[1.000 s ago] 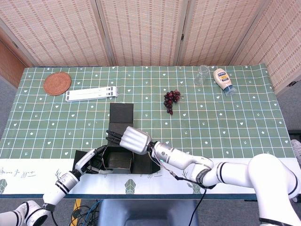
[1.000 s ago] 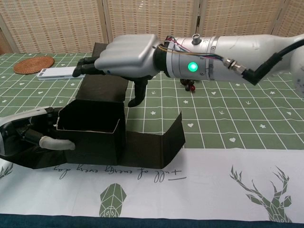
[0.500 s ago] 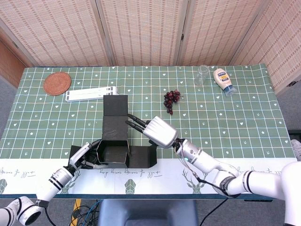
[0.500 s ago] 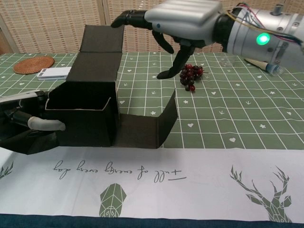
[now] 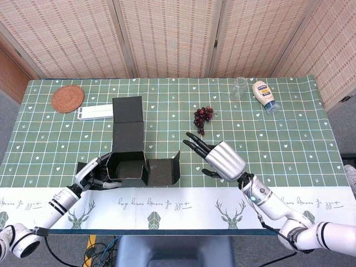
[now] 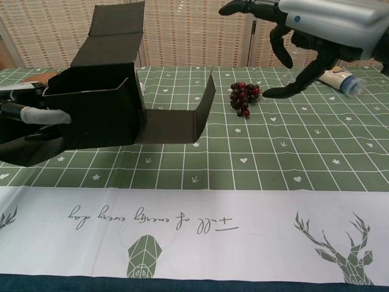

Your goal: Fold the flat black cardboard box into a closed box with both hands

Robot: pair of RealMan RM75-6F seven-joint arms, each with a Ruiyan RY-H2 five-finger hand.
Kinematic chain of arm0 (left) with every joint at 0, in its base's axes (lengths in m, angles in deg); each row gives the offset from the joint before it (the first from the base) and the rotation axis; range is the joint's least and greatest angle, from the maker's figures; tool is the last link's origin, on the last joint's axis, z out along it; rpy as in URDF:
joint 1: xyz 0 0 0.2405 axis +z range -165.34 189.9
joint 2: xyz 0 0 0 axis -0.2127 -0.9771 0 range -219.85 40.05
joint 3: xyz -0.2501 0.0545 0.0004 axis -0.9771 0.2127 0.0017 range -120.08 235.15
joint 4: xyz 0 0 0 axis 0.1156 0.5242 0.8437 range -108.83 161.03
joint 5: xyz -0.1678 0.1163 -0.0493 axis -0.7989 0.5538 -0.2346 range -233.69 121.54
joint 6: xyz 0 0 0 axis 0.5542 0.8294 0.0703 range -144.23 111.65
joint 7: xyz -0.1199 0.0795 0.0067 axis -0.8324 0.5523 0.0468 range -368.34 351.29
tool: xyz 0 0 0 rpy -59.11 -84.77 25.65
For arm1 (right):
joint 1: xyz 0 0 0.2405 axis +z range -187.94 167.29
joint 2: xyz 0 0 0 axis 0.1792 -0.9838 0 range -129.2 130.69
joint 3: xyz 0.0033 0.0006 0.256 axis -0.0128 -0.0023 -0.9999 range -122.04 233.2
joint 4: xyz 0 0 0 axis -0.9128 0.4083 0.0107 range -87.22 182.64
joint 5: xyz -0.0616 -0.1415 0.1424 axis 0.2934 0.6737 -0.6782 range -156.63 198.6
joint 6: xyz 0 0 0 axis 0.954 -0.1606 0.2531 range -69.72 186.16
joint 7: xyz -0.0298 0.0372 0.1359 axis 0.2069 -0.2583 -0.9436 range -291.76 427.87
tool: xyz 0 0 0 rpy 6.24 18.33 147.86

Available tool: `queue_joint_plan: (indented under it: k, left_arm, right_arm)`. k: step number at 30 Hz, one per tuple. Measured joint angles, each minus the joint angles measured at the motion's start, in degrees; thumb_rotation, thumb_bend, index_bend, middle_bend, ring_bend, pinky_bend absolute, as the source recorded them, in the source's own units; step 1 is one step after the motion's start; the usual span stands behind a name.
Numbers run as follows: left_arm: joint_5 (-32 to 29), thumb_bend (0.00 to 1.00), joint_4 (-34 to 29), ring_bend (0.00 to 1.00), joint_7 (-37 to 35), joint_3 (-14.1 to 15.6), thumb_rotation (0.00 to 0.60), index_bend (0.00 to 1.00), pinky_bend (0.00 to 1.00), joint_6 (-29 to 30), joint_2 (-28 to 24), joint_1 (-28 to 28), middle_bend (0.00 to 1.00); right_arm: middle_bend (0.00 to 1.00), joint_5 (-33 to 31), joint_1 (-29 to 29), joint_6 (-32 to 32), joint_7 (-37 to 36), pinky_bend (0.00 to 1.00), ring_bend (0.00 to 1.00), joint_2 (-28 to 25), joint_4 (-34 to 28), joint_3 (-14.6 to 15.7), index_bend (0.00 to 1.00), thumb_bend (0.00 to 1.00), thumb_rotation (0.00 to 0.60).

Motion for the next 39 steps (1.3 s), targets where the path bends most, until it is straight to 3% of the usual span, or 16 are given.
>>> queue_joint_plan:
  k: [4, 13, 25, 39]
  left_arm:
    - [-0.04, 0.14, -1.14, 0.52, -2.29, -0.22, 0.6, 0.25, 0.91, -0.1, -1.01, -0.45, 0.25]
    - [0.79, 0.14, -3.74, 0.52, -6.06, -0.43, 0.6, 0.25, 0.91, -0.39, -3.44, -1.97, 0.25]
    - [1.8, 0.14, -4.64, 0.53, -7.78, 0.79, 0.6, 0.25, 0.91, -1.66, -4.84, -3.31, 0.25]
    - [2.93, 0.14, -4.07, 0.52, -4.07, 2.57, 0.6, 0.25, 0.91, -2.63, -4.18, -3.97, 0.25]
  right_arm:
    - [0.0, 1.49, -1.1, -0.99, 0.02, 1.0, 0.67, 2.07, 1.7, 0.39, 0.0, 0.21, 0.6]
    - [0.0, 3.51, -2.08, -4.04, 2.77, 1.0, 0.66, 11.81, 8.05, -1.58, 0.0, 0.11, 0.6]
    - [0.0, 9.63, -0.06, -11.42, 2.61, 1.0, 0.64, 27.17, 23.77, -5.67, 0.0, 0.11, 0.6]
    - [0.04, 12.47, 4.74, -8.71, 4.35, 1.0, 0.64, 28.78, 24.65, -7.32, 0.0, 0.14, 0.6]
